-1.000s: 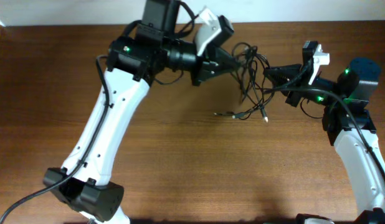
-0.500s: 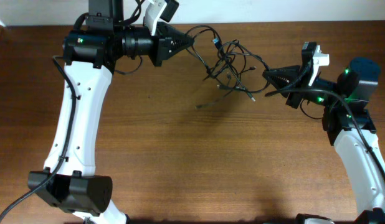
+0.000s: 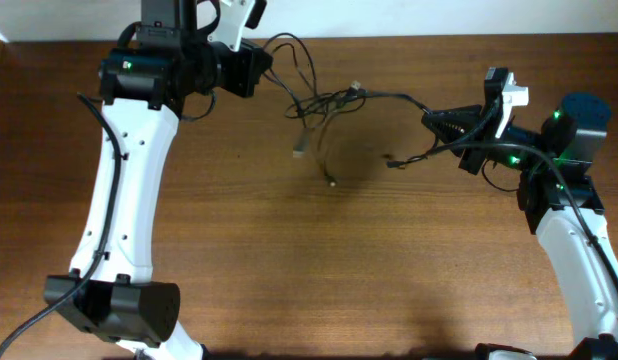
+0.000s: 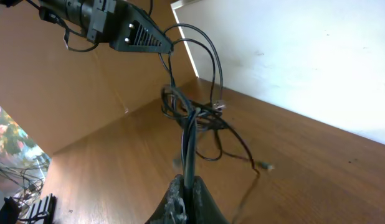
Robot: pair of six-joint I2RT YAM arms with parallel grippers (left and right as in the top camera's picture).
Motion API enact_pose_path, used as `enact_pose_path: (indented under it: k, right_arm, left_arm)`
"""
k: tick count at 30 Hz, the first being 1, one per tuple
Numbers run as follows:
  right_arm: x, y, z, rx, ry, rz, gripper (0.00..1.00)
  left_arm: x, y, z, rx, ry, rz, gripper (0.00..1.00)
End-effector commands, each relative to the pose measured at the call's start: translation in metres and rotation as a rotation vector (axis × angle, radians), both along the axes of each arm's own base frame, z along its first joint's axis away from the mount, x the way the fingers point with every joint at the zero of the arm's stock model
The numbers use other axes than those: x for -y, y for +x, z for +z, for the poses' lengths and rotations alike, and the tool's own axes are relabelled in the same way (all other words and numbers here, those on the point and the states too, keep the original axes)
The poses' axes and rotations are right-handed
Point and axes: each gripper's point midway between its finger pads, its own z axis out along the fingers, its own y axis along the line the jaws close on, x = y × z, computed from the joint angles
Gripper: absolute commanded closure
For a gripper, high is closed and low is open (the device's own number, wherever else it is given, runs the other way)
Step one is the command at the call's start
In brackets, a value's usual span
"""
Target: Untangle cables
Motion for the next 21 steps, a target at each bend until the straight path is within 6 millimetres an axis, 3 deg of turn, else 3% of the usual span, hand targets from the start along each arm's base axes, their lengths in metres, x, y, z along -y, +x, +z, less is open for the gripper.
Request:
enact_pose_path:
  k: [1,3,7,12,15,21]
  right_arm:
    - [0.0,-0.001,-0.001,-0.002,0.004,0.013,0.96]
    - [0.0,-0.001,-0.001,-0.003,0.005,0.014,0.96]
    - [0.0,-0.001,-0.002,-0.011,0.006,0.013,0.96]
    - [0.0,-0.001,-0.003,-0.021,0.007,0.013,0.96]
    - [0.0,-0.001,-0.003,-0.022,0.007,0.013,0.96]
    - [0.0,-0.001,-0.004,-0.025,0.008,0.013,0.96]
  left_arm:
    - [-0.016,-0.001,0.018,0.04,0.026,0.08,1.0]
    - [-0.022,0.002,0.016,0.04,0.05,0.113,1.0]
    - [-0.054,0.013,0.009,0.017,0.121,0.324,1.0]
    - [-0.081,0.017,0.006,-0.043,0.075,0.58,1.0]
    - [-0.103,0.016,0.004,-0.078,0.041,0.784,1.0]
    - [-0.131,0.007,-0.001,-0.103,0.036,1.014,1.0]
